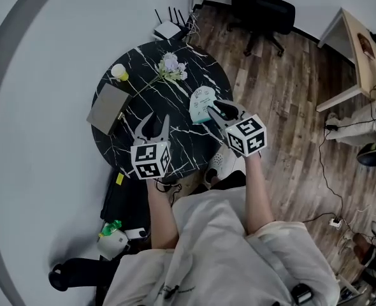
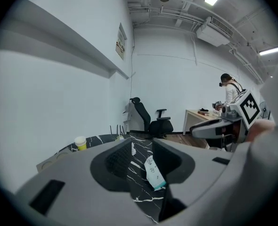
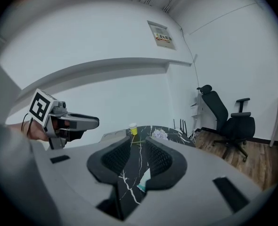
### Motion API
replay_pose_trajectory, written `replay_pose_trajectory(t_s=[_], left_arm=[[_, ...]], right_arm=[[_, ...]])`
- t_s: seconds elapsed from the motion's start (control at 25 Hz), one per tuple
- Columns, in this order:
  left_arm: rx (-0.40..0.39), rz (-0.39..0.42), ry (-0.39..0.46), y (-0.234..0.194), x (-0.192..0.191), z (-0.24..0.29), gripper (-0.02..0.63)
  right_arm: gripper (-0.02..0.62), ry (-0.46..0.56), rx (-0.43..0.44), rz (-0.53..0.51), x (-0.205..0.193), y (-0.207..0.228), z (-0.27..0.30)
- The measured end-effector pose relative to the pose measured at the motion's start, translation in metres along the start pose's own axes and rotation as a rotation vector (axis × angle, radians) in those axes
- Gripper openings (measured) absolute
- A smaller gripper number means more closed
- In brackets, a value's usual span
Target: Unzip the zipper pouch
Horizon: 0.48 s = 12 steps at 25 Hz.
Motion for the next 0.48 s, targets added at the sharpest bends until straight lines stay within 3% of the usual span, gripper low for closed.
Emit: replay_pose_trajectory(t_s=[0.48], left_arm=[[-0.019, 0.047, 0.033, 0.008, 0.061, 0.080, 0.141]], right_arm=[[0.101, 0.058, 0.016, 0.036, 0.044, 0.079, 0.026]])
Point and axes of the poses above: the fingertips, and each gripper's own axes: z forward along the fingers, y to its right, x out of its top, the point moved 2 cm from there along -z, backward along the fingers, and after that the axes turned 10 degrees about x, right-handed, at the moved point
